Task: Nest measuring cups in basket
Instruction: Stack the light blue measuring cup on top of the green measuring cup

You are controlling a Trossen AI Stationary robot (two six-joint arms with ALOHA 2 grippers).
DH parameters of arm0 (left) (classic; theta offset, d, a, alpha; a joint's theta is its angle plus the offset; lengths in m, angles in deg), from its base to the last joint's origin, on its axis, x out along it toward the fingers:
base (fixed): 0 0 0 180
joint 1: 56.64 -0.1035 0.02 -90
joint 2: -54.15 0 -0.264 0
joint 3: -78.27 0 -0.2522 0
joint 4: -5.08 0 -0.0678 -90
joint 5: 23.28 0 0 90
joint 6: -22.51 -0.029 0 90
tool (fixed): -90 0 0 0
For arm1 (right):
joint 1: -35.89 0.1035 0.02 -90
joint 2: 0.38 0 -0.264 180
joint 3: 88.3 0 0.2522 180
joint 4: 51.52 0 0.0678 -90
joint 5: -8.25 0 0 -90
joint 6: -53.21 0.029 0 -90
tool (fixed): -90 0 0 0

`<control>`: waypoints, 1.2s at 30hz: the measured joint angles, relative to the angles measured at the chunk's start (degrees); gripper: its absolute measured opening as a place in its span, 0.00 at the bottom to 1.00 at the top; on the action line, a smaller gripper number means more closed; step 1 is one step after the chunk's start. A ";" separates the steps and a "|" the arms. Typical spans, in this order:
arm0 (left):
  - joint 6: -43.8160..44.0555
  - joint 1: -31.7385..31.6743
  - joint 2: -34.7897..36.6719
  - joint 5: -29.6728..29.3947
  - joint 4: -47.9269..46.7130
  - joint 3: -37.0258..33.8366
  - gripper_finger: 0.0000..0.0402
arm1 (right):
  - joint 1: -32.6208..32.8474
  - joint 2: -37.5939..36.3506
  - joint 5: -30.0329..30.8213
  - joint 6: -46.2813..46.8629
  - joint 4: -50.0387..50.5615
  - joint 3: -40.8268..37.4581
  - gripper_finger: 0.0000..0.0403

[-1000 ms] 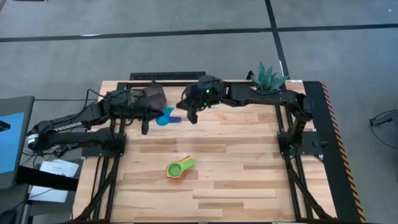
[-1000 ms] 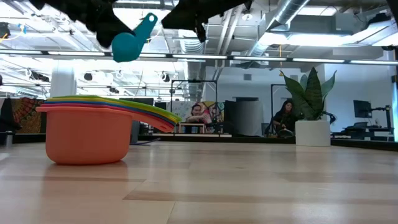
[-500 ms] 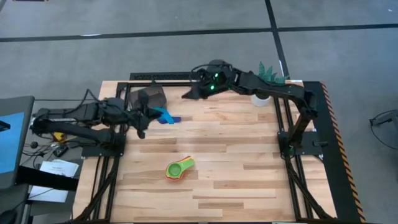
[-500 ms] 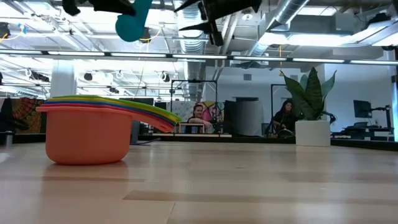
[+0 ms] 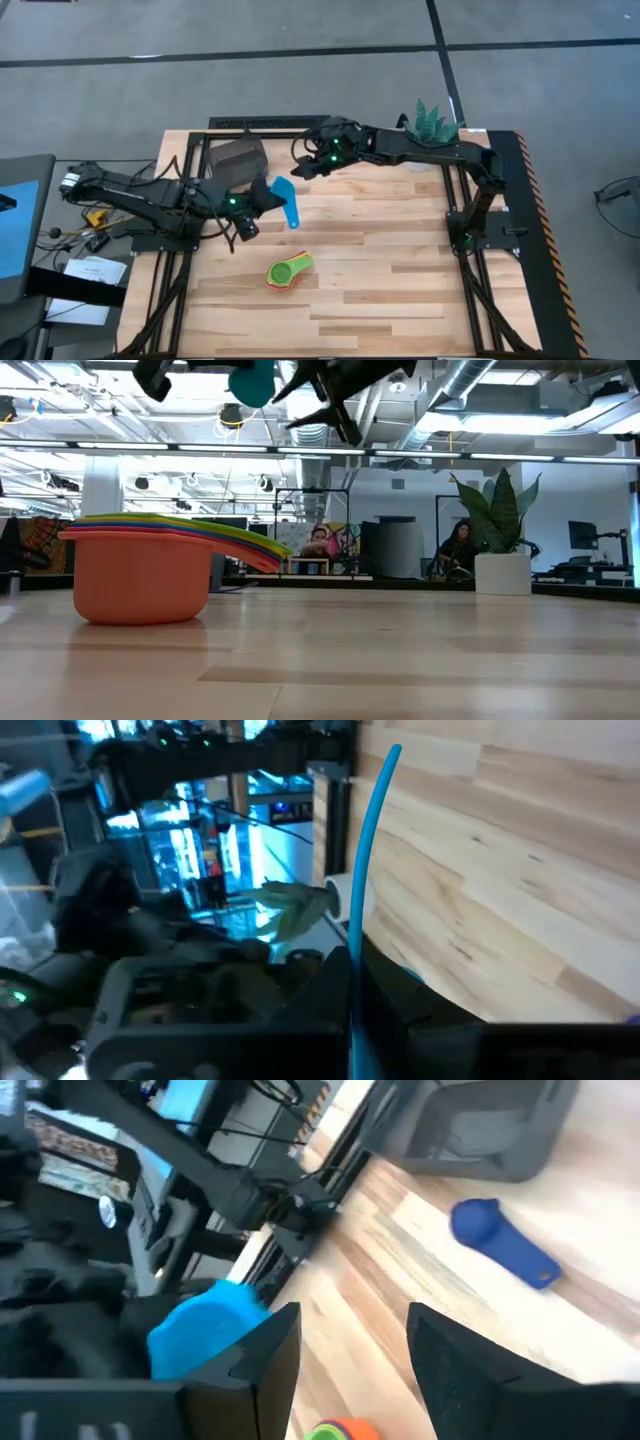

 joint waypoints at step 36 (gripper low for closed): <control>-3.21 -2.03 -5.73 1.45 6.52 -0.04 0.00 | 5.47 -0.13 4.57 -5.77 3.73 0.07 0.24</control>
